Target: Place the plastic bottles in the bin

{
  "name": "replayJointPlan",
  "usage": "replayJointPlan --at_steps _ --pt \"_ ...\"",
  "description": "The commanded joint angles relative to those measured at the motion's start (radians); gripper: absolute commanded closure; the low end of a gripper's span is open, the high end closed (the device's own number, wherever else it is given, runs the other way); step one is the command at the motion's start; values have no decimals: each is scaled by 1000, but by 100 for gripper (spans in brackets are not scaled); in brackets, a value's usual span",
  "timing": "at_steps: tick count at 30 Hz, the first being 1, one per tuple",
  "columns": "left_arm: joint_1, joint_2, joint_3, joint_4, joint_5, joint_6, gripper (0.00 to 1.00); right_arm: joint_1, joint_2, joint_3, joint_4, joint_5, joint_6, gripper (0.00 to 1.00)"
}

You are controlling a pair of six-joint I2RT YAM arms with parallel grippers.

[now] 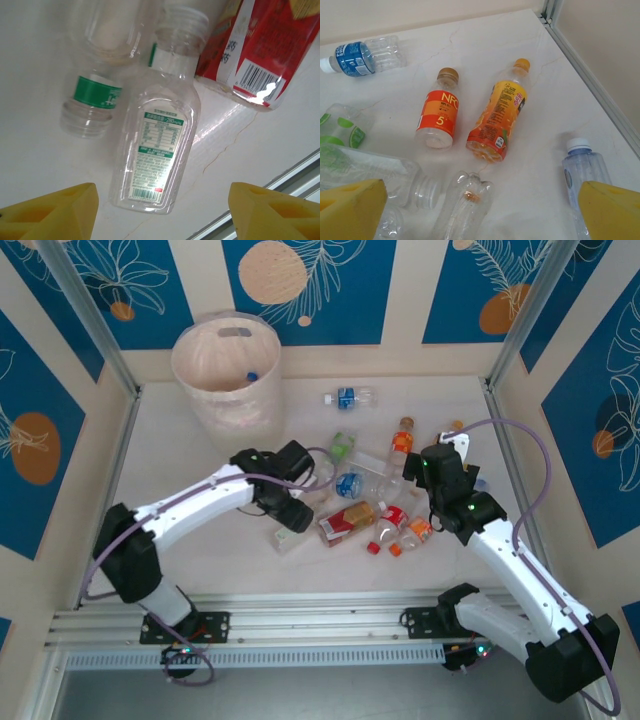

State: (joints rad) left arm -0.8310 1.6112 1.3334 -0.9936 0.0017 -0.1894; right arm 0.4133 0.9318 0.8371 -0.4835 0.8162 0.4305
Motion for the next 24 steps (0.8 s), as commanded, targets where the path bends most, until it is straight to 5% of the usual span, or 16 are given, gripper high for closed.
replayJointPlan --at_steps 1,24 --pt "-33 59 45 -72 -26 45 30 10 -1 39 17 30 8 1" --pt "-51 214 37 -34 -72 53 31 11 -1 28 21 28 11 1"
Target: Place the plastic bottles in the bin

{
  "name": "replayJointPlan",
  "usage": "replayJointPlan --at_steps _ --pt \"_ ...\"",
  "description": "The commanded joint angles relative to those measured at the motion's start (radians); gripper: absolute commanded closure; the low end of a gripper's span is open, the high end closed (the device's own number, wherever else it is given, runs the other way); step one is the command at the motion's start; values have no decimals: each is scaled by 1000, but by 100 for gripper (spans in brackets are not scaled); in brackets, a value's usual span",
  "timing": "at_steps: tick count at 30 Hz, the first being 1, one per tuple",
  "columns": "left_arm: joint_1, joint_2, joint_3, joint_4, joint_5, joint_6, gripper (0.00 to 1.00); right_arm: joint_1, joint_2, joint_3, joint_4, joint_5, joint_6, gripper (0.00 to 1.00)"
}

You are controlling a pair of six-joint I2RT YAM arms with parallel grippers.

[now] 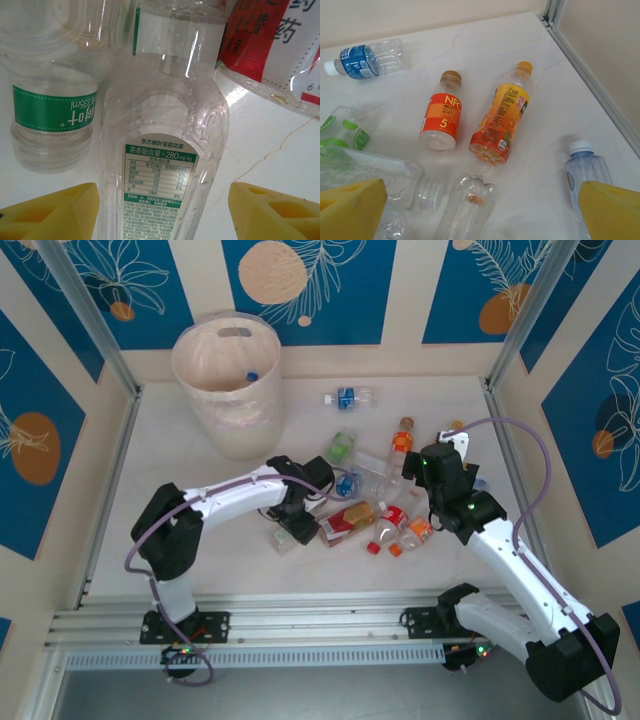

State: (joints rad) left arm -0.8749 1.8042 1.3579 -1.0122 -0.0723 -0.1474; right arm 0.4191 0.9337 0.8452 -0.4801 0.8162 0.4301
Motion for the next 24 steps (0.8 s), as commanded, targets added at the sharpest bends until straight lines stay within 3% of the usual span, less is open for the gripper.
replayJointPlan --at_steps 1,24 --pt "-7 24 9 -13 2 9 31 6 -2 19 18 27 10 1" --pt "-6 122 -20 67 -67 -19 28 6 -7 16 16 27 10 1"
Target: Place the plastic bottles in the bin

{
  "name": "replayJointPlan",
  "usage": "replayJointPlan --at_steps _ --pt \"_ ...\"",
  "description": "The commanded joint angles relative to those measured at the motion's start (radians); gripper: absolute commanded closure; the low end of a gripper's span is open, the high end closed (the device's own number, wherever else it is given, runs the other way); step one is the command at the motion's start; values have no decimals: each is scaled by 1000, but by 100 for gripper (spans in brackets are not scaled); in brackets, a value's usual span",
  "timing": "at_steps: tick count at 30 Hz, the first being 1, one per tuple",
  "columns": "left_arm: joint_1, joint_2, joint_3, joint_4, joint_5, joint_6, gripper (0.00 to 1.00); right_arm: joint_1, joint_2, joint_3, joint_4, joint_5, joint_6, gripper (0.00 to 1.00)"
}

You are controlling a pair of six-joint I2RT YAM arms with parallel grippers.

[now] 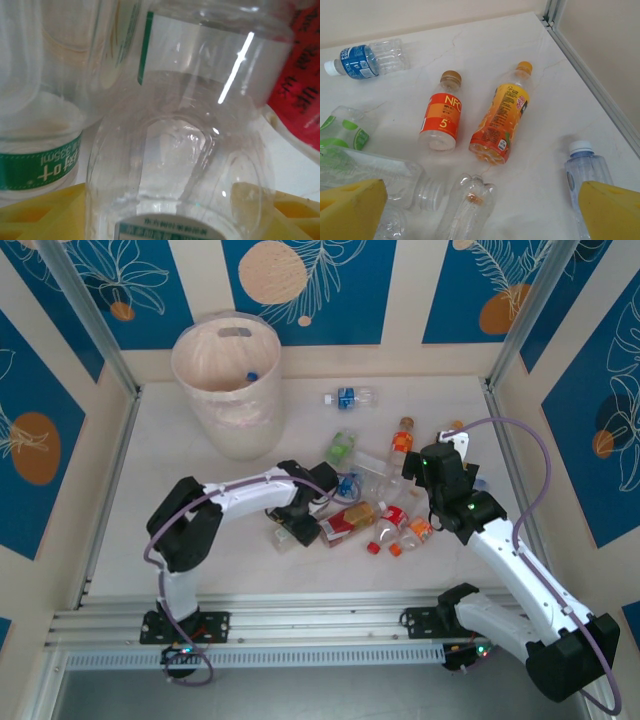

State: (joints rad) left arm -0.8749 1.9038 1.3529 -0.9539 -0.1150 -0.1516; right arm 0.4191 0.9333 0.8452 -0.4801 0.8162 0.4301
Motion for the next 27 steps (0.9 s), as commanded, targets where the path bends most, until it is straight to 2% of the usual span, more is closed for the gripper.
replayJointPlan --at_steps 1,9,14,27 --pt "-7 27 -17 15 -25 -16 28 6 -7 16 15 26 10 1" --pt "-6 53 -21 17 -55 -14 37 6 -8 11 12 30 12 1" --pt "-6 36 -15 -4 -54 -16 51 6 -10 10 11 35 12 1" --pt "-7 -160 59 -67 -10 -19 55 6 -10 4 21 34 16 1"
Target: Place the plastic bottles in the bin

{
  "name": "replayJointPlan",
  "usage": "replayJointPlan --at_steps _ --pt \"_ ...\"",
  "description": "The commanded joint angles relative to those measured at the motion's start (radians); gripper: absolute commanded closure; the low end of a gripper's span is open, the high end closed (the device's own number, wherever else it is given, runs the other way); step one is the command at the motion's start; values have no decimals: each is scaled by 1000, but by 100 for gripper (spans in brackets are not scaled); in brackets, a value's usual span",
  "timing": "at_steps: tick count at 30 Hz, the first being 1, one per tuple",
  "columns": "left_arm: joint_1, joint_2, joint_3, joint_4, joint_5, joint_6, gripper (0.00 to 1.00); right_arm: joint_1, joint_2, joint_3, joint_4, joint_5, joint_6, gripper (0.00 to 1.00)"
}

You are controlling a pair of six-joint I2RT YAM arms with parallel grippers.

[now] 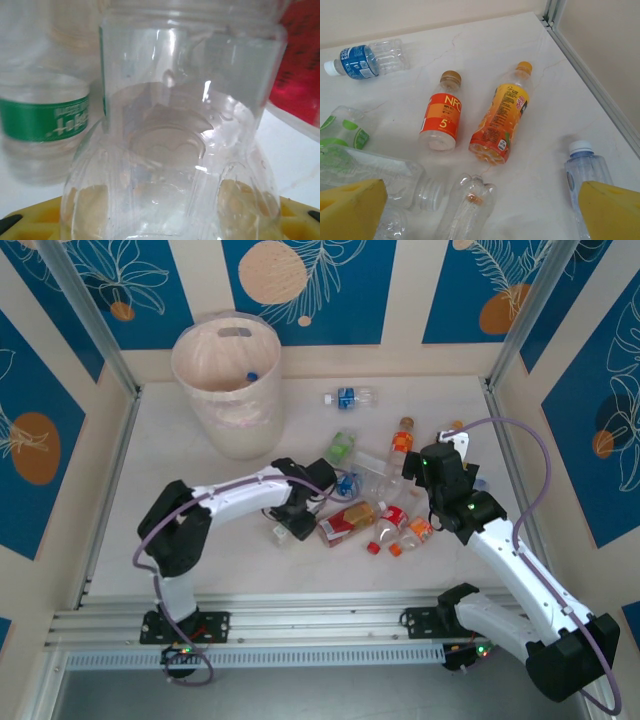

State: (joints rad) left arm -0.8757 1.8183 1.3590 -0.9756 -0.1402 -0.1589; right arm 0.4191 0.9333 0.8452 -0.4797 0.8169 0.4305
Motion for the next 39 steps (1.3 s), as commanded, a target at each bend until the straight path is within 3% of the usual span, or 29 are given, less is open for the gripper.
replayJointPlan --at_steps 1,10,17,29,39 --pt "-5 -91 70 -49 13 -11 55 6 -11 3 22 31 17 1" --pt "12 -192 285 -25 -102 68 56 6 -8 -5 30 24 25 1" --pt "122 -174 498 104 -191 141 57 6 -4 -18 53 6 38 1" --pt "418 -56 733 263 -120 142 57 6 -16 -29 61 7 21 1" --pt "585 57 876 304 -79 56 57 6 -14 -23 64 12 -24 1"
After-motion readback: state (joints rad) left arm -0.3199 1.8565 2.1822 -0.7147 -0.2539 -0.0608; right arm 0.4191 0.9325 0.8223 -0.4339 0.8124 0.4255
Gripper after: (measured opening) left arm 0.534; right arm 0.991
